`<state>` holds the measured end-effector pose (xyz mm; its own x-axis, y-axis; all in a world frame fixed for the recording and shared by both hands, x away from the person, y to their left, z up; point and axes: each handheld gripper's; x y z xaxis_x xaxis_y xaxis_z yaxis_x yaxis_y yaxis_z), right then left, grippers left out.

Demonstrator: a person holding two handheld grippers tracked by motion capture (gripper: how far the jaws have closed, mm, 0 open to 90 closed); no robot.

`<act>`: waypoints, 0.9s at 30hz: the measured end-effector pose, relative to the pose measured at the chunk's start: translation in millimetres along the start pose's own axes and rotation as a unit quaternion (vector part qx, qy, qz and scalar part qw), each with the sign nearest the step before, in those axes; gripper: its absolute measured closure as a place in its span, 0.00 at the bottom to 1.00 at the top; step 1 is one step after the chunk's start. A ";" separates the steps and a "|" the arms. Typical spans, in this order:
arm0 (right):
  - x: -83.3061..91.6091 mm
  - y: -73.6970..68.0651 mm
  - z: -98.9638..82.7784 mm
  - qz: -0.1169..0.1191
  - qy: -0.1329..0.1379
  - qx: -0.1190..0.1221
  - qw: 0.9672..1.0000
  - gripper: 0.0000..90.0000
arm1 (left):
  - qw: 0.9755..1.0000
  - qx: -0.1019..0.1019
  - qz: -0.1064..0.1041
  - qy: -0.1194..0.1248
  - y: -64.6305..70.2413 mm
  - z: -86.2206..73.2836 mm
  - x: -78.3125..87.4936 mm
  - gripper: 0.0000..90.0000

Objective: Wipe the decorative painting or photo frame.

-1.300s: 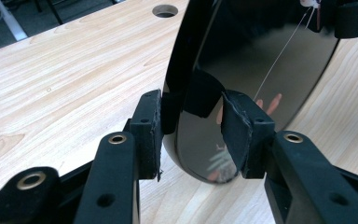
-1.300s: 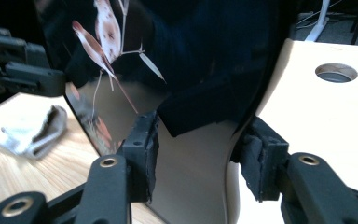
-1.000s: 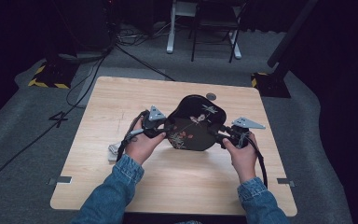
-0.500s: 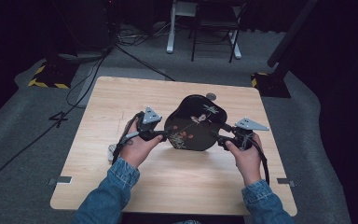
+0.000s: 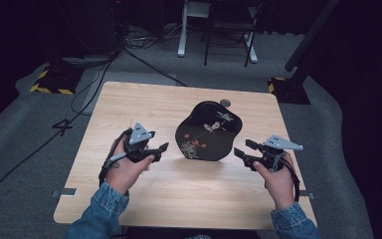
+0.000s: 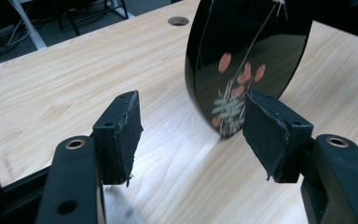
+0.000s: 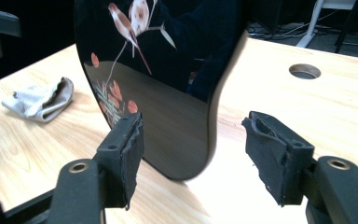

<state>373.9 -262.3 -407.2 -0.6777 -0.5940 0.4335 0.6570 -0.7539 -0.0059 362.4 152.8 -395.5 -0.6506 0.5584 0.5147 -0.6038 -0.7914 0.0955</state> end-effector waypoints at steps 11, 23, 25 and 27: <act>25.4 11.5 -26.7 -0.026 -0.025 -0.011 0.999 0.40 | 1.000 -0.002 0.009 -0.017 -15.7 -35.9 29.0 0.38; 38.9 25.4 -57.1 -0.052 -0.055 -0.023 0.997 0.40 | 0.998 0.038 0.048 -0.034 -46.0 -78.1 56.2 0.38; 39.4 28.2 -63.4 -0.056 -0.063 -0.024 0.996 0.40 | 0.998 0.026 0.038 -0.053 -50.0 -84.5 58.7 0.37; 40.4 30.3 -69.0 -0.065 -0.074 -0.027 0.995 0.40 | 0.997 0.022 0.038 -0.070 -53.6 -91.1 62.2 0.37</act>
Point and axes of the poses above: each handheld gripper's, and its own axes: x roughly backward along the jaws, z roughly out of its top, y roughly to its right, and after that the axes turned 6 degrees about x, right-handed
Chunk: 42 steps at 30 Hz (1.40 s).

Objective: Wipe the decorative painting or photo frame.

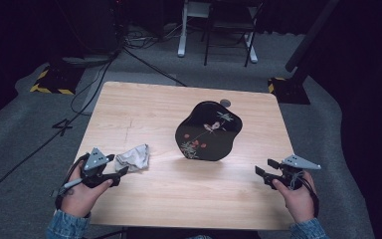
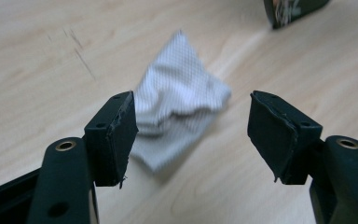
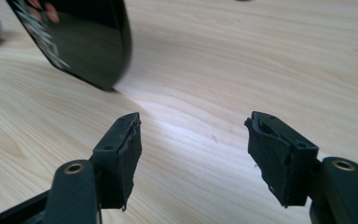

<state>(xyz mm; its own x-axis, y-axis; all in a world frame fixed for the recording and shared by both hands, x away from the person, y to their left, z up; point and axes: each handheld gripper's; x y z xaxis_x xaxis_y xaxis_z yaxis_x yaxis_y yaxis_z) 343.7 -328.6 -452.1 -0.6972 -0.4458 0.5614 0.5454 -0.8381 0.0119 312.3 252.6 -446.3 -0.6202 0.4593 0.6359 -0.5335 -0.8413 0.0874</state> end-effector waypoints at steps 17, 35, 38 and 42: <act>-13.6 17.9 -33.2 -0.021 -0.063 -0.010 0.998 0.39 | 0.996 0.014 -0.006 -0.083 -19.6 -41.4 -12.1 0.33; -24.8 21.2 -47.1 -0.054 -0.074 0.005 0.996 0.18 | 0.998 0.011 0.006 -0.060 -25.0 -52.4 -25.8 0.17; -25.1 21.3 -47.1 -0.053 -0.076 0.005 0.996 0.17 | 0.998 0.013 0.010 -0.058 -25.2 -52.1 -26.6 0.17; -25.1 21.3 -47.1 -0.053 -0.076 0.005 0.996 0.17 | 0.998 0.015 0.012 -0.058 -25.5 -51.5 -27.1 0.17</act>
Point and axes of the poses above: each handheld gripper's, and its own axes: x roughly backward along the jaws, z roughly out of its top, y roughly to its right, and after that the axes turned 6 degrees about x, right-handed
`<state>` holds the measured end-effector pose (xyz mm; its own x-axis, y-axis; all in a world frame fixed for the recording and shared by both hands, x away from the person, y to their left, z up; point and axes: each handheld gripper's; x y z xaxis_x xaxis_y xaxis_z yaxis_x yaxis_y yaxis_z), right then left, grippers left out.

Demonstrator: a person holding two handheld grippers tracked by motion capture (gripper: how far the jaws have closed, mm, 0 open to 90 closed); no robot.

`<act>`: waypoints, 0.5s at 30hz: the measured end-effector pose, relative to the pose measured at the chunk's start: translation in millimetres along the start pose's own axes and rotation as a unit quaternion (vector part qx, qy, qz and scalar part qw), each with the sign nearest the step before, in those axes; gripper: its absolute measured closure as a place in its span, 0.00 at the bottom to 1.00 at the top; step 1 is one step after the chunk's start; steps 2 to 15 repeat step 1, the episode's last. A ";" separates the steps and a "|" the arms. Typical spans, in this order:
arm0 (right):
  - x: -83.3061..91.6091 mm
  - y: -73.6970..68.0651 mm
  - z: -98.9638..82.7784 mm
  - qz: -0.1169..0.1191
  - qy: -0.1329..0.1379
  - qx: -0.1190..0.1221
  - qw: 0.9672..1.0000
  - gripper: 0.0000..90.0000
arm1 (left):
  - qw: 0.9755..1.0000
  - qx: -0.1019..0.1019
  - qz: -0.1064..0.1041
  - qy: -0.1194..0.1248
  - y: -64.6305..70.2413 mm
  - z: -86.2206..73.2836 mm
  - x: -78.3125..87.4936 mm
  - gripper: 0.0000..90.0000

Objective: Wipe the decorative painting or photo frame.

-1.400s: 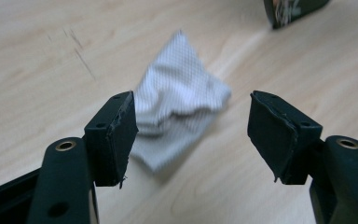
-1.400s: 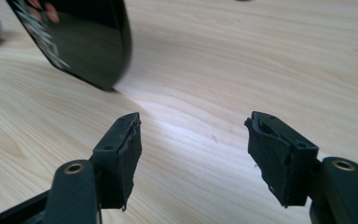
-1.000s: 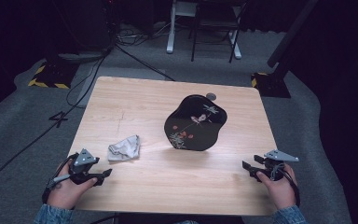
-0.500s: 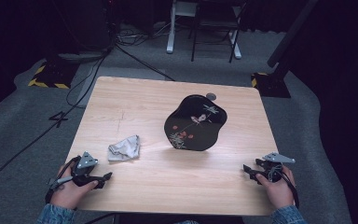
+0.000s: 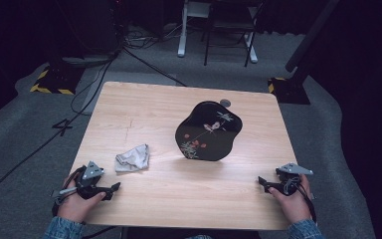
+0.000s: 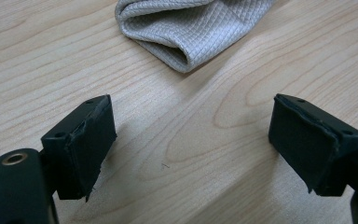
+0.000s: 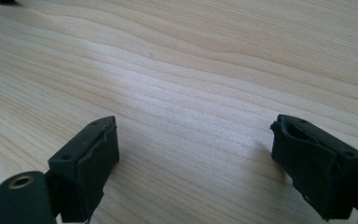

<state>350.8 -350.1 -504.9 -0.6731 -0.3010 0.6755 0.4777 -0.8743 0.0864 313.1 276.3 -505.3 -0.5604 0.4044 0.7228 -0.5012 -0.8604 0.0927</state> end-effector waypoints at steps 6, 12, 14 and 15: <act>0.0 0.0 0.0 0.000 0.000 0.000 1.000 0.17 | 1.000 0.001 0.002 0.000 -0.3 0.5 -0.2 0.17; 0.0 0.0 0.0 0.000 0.000 0.000 1.000 0.17 | 1.000 0.001 0.002 0.000 -0.3 0.5 -0.2 0.17; 0.0 0.0 0.0 0.000 0.000 0.000 1.000 0.17 | 1.000 0.001 0.002 0.000 -0.3 0.5 -0.2 0.17; 0.0 0.0 0.0 0.000 0.000 0.000 1.000 0.17 | 1.000 0.001 0.002 0.000 -0.3 0.5 -0.2 0.17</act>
Point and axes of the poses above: each handheld gripper's, and its own axes: x roughly backward along the jaws, z roughly out of its top, y roughly to its right, and after that the axes turned 6 degrees about x, right-handed
